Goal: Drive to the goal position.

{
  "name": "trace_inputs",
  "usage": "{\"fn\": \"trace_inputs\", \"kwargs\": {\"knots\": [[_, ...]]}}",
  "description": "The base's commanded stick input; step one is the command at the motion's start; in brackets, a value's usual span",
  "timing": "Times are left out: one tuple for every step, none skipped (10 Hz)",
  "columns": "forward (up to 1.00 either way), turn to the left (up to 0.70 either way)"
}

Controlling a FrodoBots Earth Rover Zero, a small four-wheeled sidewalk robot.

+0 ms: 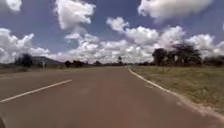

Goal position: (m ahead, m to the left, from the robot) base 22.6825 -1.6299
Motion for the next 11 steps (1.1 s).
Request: {"fn": "trace_inputs", "kwargs": {"knots": [[1.00,0.00],[1.00,0.00],[1.00,0.00],[1.00,0.00],[1.00,0.00],[1.00,0.00],[1.00,0.00],[1.00,0.00],[1.00,0.00],[1.00,0.00],[1.00,0.00]]}}
